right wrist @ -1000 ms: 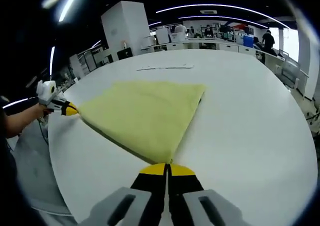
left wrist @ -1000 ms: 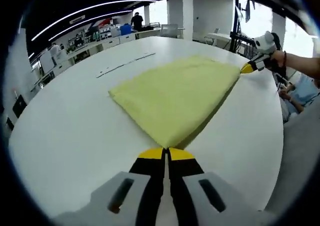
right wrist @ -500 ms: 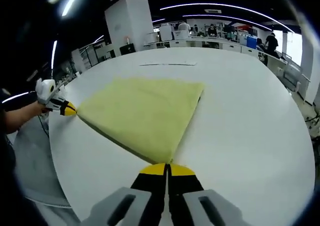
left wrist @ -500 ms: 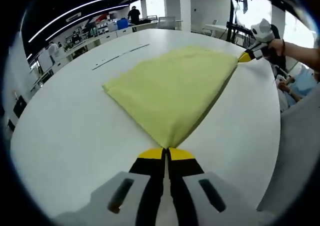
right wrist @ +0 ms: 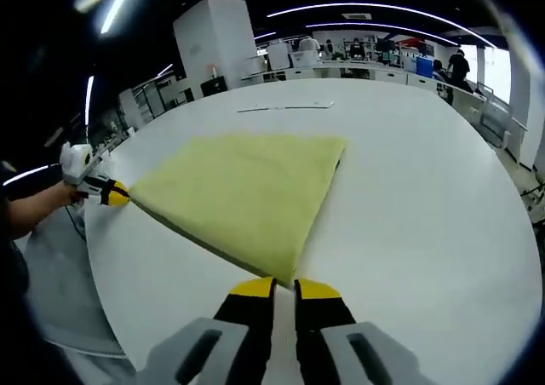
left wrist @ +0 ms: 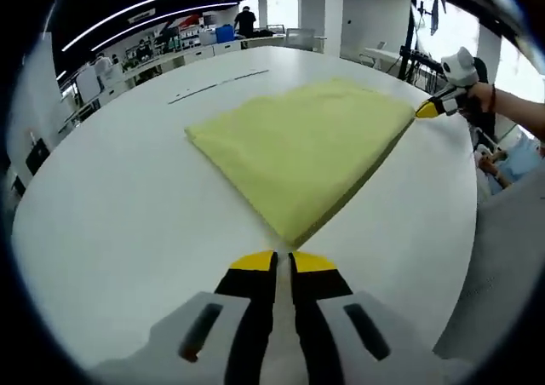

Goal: Fold the garment on the visible template until the final outline fits inside the template.

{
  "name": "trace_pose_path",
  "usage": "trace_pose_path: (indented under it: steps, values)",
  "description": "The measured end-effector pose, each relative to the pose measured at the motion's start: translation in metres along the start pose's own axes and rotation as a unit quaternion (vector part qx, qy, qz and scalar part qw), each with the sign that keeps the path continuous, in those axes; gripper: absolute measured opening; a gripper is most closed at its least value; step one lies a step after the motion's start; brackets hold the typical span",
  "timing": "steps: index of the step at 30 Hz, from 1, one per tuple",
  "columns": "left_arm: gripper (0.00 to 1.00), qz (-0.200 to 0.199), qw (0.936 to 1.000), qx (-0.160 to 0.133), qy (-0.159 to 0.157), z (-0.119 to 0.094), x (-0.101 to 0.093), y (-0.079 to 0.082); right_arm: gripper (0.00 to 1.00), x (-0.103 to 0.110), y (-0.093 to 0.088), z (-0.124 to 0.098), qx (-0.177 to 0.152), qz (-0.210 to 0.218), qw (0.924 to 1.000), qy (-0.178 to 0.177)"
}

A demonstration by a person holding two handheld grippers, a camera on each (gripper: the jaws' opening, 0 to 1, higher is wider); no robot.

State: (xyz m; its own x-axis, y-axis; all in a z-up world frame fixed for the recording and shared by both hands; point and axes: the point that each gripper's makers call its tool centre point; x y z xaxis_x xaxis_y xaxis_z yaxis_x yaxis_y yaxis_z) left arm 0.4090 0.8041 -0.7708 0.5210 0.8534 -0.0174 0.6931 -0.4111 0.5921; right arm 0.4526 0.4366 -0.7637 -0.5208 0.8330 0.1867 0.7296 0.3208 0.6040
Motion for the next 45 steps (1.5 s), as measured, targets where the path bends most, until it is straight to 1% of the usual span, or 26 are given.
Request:
trace_pose_path:
  steps: [2,4,5,7,8,11,13,14,18,22,24,27,30,33,36,40,43,45]
  values:
    - [0.17,-0.015,0.9998,-0.008,0.004,-0.003,0.002,-0.001,0.16,0.002,0.003,-0.002,-0.006,0.001,1.0,0.001]
    - [0.22,-0.049,0.9983,-0.03,0.001,-0.007,0.002,0.003,0.24,0.005,0.007,-0.004,-0.012,-0.001,0.9999,0.002]
    - [0.27,-0.066,0.9967,-0.047,0.002,-0.01,0.004,0.007,0.31,0.007,0.009,-0.006,-0.015,-0.001,0.9999,0.004]
    - [0.33,-0.089,0.9937,-0.068,0.0,-0.016,0.006,0.012,0.41,0.01,0.014,-0.009,-0.021,-0.004,0.9998,0.007]
    - [0.37,-0.097,0.9925,-0.075,-0.001,-0.018,0.007,0.014,0.46,0.012,0.017,-0.01,-0.024,-0.008,0.9996,0.007]
    - [0.47,-0.11,0.9894,-0.094,0.001,-0.026,0.009,0.021,0.55,0.018,0.024,-0.016,-0.031,-0.023,0.9992,0.011]
    - [0.52,-0.13,0.9833,-0.127,0.001,-0.036,0.009,0.034,0.59,0.023,0.029,-0.02,-0.035,-0.038,0.9986,0.011]
    - [0.57,-0.135,0.9801,-0.146,0.005,-0.042,0.01,0.042,0.63,0.026,0.031,-0.022,-0.035,-0.046,0.9983,0.011]
    - [0.67,-0.139,0.9769,-0.162,0.01,-0.057,0.006,0.054,0.75,0.038,0.042,-0.033,-0.044,-0.07,0.9964,0.014]
    - [0.79,-0.136,0.9767,-0.166,0.011,-0.069,0.0,0.062,0.83,0.049,0.052,-0.046,-0.056,-0.089,0.9943,0.019]
    - [0.82,-0.141,0.9738,-0.178,0.007,-0.076,-0.001,0.066,0.87,0.054,0.055,-0.052,-0.058,-0.091,0.9939,0.023]
    - [0.9,-0.166,0.9673,-0.192,-0.003,-0.086,-0.004,0.07,0.93,0.063,0.058,-0.06,-0.062,-0.098,0.9929,0.027]
    - [0.95,-0.169,0.9655,-0.198,-0.001,-0.095,-0.006,0.072,0.98,0.07,0.062,-0.068,-0.066,-0.103,0.992,0.029]
    - [0.98,-0.169,0.9661,-0.195,0.005,-0.104,-0.008,0.07,0.99,0.076,0.066,-0.076,-0.073,-0.106,0.9911,0.034]
    - [0.99,-0.161,0.97,-0.183,0.004,-0.109,-0.013,0.066,0.99,0.08,0.067,-0.081,-0.077,-0.101,0.9911,0.04]
    - [0.99,-0.151,0.9739,-0.168,0.014,-0.111,-0.016,0.058,1.0,0.084,0.065,-0.086,-0.077,-0.103,0.991,0.039]
    - [0.99,-0.156,0.9738,-0.165,0.012,-0.111,-0.017,0.054,1.0,0.086,0.062,-0.087,-0.073,-0.104,0.9912,0.038]
    - [0.99,-0.161,0.9735,-0.162,0.01,-0.112,-0.018,0.052,1.0,0.087,0.059,-0.088,-0.065,-0.103,0.9919,0.035]
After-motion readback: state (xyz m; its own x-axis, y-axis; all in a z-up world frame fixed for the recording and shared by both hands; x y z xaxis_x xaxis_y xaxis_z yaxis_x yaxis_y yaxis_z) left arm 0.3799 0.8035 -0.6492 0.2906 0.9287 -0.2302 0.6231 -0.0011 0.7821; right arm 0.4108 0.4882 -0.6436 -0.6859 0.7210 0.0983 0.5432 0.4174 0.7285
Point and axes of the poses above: the point that each gripper's makers call its tool centre point, and the gripper's own axes: z roughly forward along the fingers, x roughly to its left, y roughly out of its top, and after that the axes turned 9 degrees about x, right-handed
